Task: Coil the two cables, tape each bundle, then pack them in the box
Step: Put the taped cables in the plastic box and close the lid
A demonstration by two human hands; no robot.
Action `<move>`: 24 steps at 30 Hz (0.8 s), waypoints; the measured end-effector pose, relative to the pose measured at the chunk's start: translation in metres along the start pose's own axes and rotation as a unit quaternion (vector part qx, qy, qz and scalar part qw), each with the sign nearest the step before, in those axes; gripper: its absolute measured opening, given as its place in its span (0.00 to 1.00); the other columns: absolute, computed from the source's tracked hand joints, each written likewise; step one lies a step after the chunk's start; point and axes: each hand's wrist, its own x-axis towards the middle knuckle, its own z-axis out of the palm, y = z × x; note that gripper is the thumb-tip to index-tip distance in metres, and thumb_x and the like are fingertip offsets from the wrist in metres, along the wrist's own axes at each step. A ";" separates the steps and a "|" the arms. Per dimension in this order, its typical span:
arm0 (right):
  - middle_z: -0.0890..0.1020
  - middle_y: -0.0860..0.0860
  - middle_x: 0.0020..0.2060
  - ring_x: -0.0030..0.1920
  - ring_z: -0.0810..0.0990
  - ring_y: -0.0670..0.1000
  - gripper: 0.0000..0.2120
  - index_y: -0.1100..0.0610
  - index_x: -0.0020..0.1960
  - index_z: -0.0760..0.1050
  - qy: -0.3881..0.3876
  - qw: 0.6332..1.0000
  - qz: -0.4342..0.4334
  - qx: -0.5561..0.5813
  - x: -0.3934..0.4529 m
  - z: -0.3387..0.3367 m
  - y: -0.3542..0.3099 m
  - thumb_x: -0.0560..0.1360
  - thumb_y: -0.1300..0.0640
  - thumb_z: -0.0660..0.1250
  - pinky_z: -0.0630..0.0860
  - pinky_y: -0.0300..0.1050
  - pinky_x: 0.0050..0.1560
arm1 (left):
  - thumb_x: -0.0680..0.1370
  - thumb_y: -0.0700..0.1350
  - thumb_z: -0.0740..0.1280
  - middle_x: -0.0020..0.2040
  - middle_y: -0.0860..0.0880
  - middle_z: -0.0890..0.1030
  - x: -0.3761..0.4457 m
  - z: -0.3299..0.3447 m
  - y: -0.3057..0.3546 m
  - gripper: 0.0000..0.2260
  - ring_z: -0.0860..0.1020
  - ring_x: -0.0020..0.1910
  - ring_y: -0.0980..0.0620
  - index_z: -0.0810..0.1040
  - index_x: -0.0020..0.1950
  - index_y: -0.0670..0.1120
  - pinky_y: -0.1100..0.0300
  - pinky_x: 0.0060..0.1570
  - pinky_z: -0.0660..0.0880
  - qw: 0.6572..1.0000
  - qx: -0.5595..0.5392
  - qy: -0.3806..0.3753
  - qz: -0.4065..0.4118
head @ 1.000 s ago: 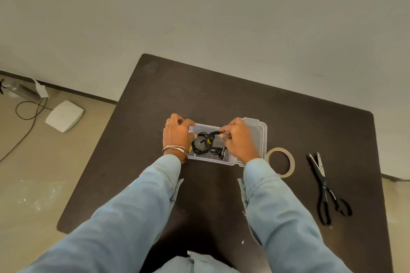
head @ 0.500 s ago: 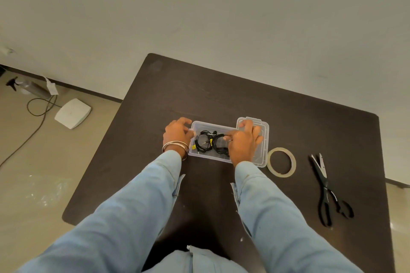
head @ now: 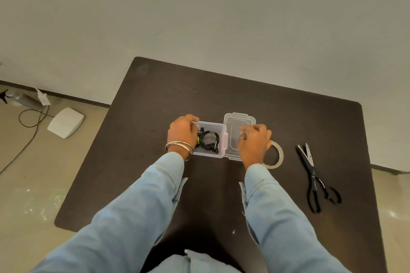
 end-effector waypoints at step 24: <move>0.79 0.54 0.53 0.52 0.78 0.52 0.12 0.57 0.57 0.77 -0.007 0.967 0.110 0.229 0.061 -0.029 0.037 0.74 0.65 0.67 0.77 0.48 0.56 | 0.78 0.46 0.61 0.51 0.42 0.80 0.067 0.075 0.093 0.14 0.79 0.53 0.39 0.75 0.58 0.38 0.48 0.59 0.73 0.952 0.017 -0.265 -0.150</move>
